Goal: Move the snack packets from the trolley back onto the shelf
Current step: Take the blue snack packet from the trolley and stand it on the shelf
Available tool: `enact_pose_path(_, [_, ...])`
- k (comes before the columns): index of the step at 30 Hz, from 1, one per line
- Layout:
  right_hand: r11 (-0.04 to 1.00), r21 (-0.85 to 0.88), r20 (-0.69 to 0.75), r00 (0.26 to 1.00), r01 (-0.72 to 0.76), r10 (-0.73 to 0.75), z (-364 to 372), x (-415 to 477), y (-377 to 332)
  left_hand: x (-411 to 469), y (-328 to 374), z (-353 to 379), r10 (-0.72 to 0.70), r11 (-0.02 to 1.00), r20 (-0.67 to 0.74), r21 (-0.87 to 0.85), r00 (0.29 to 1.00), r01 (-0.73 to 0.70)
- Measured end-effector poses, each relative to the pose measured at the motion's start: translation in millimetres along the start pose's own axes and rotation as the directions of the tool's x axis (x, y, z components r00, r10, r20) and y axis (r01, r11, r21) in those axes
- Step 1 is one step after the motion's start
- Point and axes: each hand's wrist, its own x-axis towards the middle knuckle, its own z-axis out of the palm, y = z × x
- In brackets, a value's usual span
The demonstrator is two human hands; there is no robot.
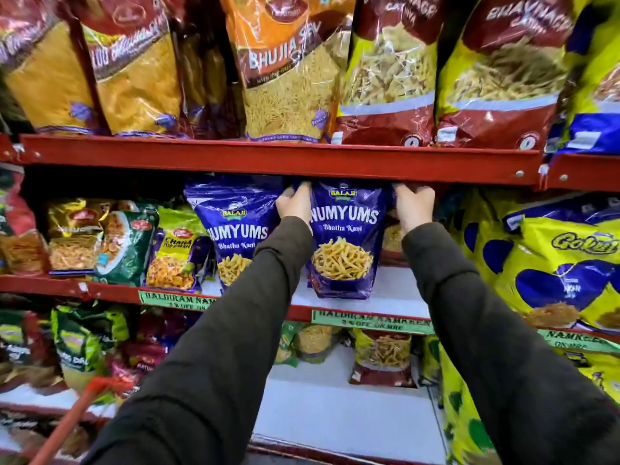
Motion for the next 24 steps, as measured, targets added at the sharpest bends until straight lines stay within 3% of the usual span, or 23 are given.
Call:
enact_pose_path(4, [0.998, 0.059, 0.013, 0.999, -0.039, 0.038, 15.4, 21.2, 3.1, 13.0, -7.1, 14.7, 0.021, 0.994, -0.015, -0.102, 1.0, -0.022])
enact_pose_path(7, [0.98, -0.069, 0.131, 0.972, -0.185, 0.193, 18.8, 27.0, 19.7, 24.4, -16.9, 16.1, 0.028, 0.997, -0.015, -0.072, 1.0, -0.029])
enact_pose_path(10, [0.974, -0.058, 0.117, 0.968, -0.218, 0.224, 20.5, 22.5, 40.8, 38.1, -35.1, 4.3, -0.008, 0.998, -0.035, 0.06, 0.999, 0.01])
enact_pose_path(13, [0.961, -0.154, 0.181, 0.95, -0.228, 0.254, 16.3, 18.7, 68.4, 43.8, -52.4, -11.3, -0.027, 0.966, -0.006, 0.257, 1.0, 0.028])
enact_pose_path(16, [0.892, -0.306, 0.256, 0.873, -0.333, 0.414, 8.1, 6.0, 103.3, 42.4, -75.1, -26.1, -0.151, 0.935, 0.044, 0.33, 0.988, 0.128])
enact_pose_path(18, [0.878, -0.307, 0.308, 0.834, -0.369, 0.458, 4.8, -3.2, 122.5, 39.5, -95.8, -36.6, -0.241, 0.911, 0.064, 0.358, 0.968, 0.204])
enact_pose_path(24, [0.93, -0.232, 0.33, 0.877, -0.284, 0.35, -6.9, -33.1, 131.2, 23.4, -116.3, -63.1, -0.142, 0.819, 0.13, 0.572, 0.981, 0.042])
